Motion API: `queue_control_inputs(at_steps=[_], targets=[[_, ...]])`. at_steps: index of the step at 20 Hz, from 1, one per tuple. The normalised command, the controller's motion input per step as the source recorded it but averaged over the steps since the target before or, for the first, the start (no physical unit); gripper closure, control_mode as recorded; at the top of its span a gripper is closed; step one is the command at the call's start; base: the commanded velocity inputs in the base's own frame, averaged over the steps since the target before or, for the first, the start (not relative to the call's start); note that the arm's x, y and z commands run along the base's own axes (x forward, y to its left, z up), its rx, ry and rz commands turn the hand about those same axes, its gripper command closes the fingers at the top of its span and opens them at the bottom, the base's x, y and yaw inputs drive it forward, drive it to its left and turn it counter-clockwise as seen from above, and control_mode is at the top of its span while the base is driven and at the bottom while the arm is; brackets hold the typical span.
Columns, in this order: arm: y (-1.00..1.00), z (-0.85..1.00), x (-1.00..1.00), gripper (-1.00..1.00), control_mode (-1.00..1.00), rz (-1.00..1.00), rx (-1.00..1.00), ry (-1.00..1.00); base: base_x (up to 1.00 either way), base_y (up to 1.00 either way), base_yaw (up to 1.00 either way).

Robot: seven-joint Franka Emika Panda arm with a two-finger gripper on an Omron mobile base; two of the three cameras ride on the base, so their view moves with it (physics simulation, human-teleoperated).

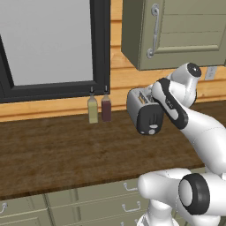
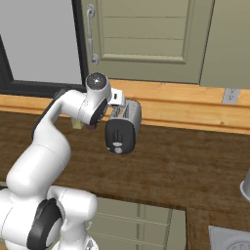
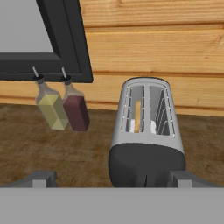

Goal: Start the toaster. Once the lever pops up, take the bread to the plate on the dining counter.

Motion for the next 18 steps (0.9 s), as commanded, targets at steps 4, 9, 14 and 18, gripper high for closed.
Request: queue_control_inputs(at_steps=[4,9,14,18], targets=[[0.00,0.00,0.00,-1.00,-1.00,0.00,0.00,0.00,0.00,0.00,0.00],[0.00,0.00,0.00,-1.00,-1.00,0.00,0.00,0.00,0.00,0.00,0.00],[0.00,0.00,0.00,-1.00,-1.00,0.00,0.00,0.00,0.00,0.00,0.00],[0.00,0.00,0.00,-1.00,-1.00,0.00,0.00,0.00,0.00,0.00,0.00]])
